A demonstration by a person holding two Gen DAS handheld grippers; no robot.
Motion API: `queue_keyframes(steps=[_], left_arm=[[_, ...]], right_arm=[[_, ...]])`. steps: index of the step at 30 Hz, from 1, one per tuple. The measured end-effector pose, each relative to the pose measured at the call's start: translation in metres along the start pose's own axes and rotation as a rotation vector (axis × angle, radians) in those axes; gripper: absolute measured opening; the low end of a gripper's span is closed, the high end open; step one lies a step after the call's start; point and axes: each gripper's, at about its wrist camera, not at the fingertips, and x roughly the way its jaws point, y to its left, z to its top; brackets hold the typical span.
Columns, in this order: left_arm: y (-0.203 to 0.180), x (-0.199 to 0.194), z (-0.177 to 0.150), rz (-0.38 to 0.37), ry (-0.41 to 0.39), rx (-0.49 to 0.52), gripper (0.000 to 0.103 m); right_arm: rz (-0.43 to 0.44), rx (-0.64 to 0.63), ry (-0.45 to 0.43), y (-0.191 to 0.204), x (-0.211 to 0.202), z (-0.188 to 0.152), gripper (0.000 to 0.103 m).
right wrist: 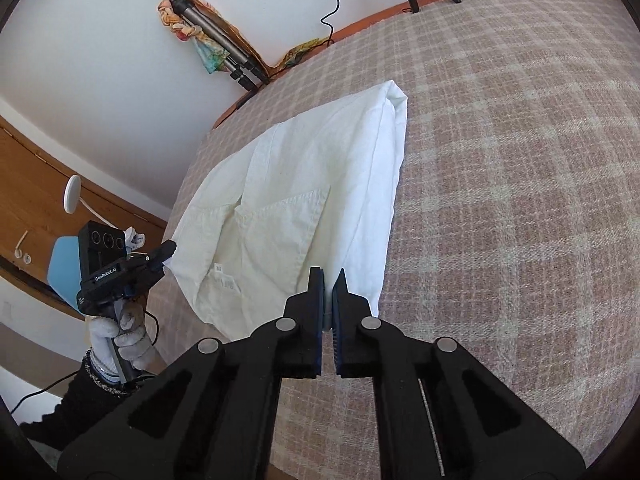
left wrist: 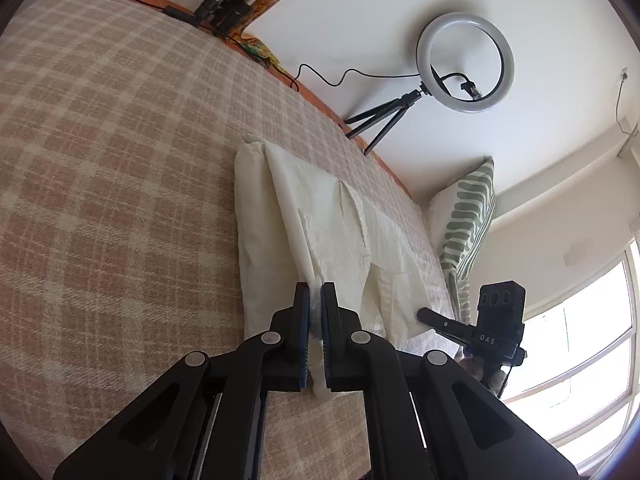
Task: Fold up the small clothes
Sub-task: 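Pinch and tuck the folded edges with both grippers, then release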
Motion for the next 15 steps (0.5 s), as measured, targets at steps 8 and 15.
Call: queue_keyframes(steps=[8, 15], left_arm=[[0.025, 0.017, -0.027, 0.147, 0.083, 0.040, 0.003], [0.014, 0.007, -0.023, 0.186, 0.077, 0.120, 0.003]], right_arm=[[-0.041, 0.021, 0.032, -0.017, 0.002, -0.003, 0.004], [-0.122, -0.057, 0.106, -0.006, 0.011, -0.001, 0.010]])
